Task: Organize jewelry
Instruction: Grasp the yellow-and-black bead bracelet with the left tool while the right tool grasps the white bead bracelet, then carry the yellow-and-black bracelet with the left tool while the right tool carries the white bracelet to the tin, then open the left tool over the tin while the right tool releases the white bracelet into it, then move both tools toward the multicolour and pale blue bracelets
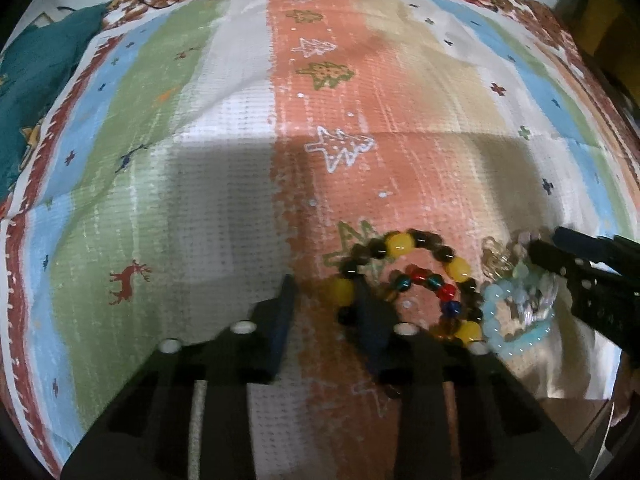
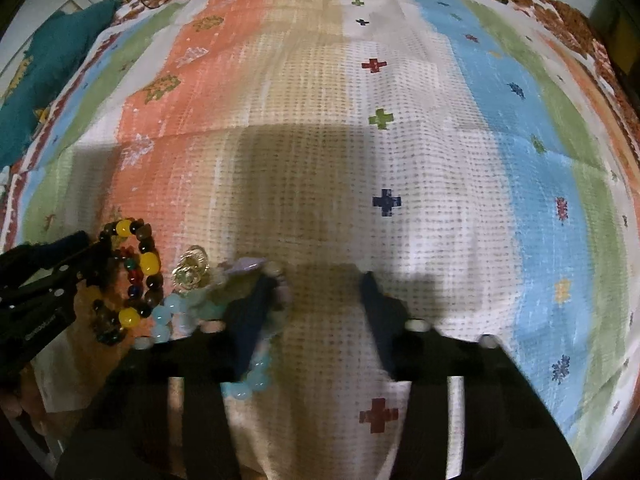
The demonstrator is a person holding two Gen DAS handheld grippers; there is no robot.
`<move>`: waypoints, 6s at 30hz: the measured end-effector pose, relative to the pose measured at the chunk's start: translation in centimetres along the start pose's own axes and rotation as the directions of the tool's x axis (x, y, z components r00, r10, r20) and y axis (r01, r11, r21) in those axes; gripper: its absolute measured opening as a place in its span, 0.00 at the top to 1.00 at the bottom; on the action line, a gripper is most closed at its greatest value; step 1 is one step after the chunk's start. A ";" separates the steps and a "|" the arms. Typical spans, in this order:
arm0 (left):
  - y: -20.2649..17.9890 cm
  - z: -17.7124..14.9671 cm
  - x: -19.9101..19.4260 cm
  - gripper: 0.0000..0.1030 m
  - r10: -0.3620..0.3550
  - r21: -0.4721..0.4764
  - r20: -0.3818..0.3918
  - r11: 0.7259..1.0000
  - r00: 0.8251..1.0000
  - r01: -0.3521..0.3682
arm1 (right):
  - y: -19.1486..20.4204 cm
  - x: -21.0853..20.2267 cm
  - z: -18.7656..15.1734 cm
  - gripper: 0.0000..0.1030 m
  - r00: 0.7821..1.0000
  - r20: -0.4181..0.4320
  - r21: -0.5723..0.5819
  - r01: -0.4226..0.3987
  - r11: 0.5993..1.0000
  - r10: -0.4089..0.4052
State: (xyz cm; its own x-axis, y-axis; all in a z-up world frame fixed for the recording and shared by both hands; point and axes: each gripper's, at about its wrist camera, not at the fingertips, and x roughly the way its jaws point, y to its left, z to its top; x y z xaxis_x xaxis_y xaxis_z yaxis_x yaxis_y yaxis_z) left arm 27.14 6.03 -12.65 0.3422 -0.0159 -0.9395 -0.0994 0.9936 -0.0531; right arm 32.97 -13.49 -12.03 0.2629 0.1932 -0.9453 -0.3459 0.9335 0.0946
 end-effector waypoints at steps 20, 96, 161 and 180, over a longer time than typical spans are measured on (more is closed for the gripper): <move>-0.6 0.3 -5.4 0.89 -0.149 -0.037 0.068 0.988 0.986 0.152 | 1.9 -4.9 -0.7 0.91 0.994 0.079 -0.077 -0.070 0.995 0.076; -3.5 -5.8 -16.1 0.89 -0.248 0.020 0.258 0.968 0.934 0.252 | 5.1 -15.9 -7.7 0.91 0.949 0.267 -0.209 -0.110 0.972 0.165; -1.9 -11.0 -16.3 0.42 -0.185 -0.086 0.230 0.974 0.956 0.209 | 1.7 -15.2 -10.6 0.40 0.961 0.206 -0.094 -0.165 0.982 0.182; -0.9 -7.2 -11.5 0.36 -0.120 -0.108 0.137 0.985 0.983 0.135 | 1.7 -10.9 -7.5 0.40 0.987 0.119 -0.091 -0.101 0.991 0.112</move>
State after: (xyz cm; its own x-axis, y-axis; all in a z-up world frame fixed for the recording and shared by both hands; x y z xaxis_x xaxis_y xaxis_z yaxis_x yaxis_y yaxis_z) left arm 16.57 4.54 -4.22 0.4766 -0.1195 -0.8709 -0.1530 0.9643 -0.2161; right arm 22.73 -16.31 -3.88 0.3279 0.3311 -0.8848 -0.4511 0.8778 0.1613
